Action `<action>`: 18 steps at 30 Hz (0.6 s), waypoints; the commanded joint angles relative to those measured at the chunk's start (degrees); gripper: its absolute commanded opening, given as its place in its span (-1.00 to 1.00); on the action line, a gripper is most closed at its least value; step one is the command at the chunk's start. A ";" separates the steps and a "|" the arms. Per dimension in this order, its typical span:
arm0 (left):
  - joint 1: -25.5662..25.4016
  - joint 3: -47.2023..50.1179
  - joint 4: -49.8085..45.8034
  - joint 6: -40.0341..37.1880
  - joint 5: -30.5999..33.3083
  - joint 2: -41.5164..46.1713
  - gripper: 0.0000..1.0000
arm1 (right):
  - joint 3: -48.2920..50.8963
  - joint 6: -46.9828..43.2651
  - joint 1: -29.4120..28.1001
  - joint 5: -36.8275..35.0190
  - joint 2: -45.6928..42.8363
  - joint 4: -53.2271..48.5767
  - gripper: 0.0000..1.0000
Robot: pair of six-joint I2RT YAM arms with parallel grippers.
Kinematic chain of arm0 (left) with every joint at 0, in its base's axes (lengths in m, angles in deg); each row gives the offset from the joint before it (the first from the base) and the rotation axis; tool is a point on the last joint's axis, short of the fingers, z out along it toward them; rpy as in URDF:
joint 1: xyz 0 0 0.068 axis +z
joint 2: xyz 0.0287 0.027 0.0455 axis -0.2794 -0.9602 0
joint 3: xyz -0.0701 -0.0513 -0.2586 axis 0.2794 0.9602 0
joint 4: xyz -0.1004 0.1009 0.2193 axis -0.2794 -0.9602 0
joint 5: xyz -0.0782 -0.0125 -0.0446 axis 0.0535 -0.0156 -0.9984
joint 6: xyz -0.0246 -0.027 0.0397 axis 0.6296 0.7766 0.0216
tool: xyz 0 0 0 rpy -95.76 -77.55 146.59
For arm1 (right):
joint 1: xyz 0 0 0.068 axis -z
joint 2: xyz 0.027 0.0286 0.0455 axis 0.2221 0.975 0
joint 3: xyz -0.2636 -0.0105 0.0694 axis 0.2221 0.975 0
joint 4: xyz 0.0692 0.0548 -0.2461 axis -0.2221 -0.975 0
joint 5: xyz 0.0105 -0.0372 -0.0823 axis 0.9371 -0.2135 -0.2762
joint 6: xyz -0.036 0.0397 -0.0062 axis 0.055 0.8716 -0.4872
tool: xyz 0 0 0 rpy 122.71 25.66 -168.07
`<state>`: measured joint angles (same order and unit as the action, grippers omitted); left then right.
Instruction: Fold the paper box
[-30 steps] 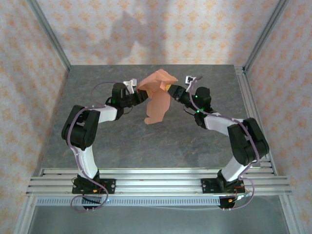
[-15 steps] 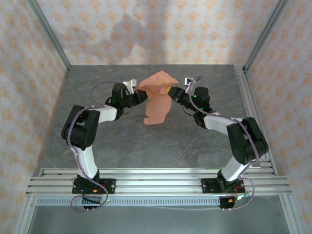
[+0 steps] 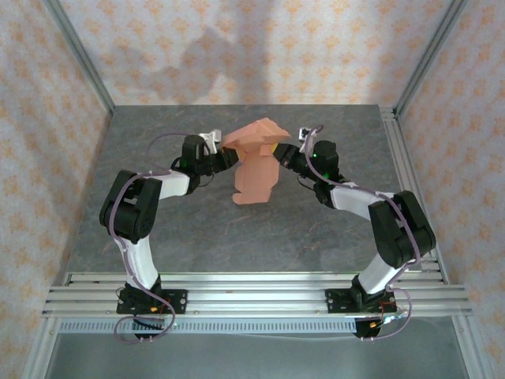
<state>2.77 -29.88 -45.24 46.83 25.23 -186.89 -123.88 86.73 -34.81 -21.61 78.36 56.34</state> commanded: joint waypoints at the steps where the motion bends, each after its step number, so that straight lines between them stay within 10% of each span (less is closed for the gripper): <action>1: -0.19 -1.33 -0.30 -1.13 -0.37 2.64 -1.00 | -1.71 -1.29 -0.21 -0.18 -1.62 -0.06 -1.00; 10: 0.01 0.06 -0.04 0.20 6.35 2.68 -1.00 | -0.31 -6.47 -0.23 -5.01 -7.88 -4.31 0.29; 18: 0.45 3.73 3.85 3.50 18.65 3.75 -1.00 | -7.75 -18.10 -4.82 -16.84 -15.42 -28.17 0.49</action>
<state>2.77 -27.39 -45.28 48.75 37.10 -185.69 -127.29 75.80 -36.71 -30.95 66.01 39.67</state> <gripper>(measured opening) 0.080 0.747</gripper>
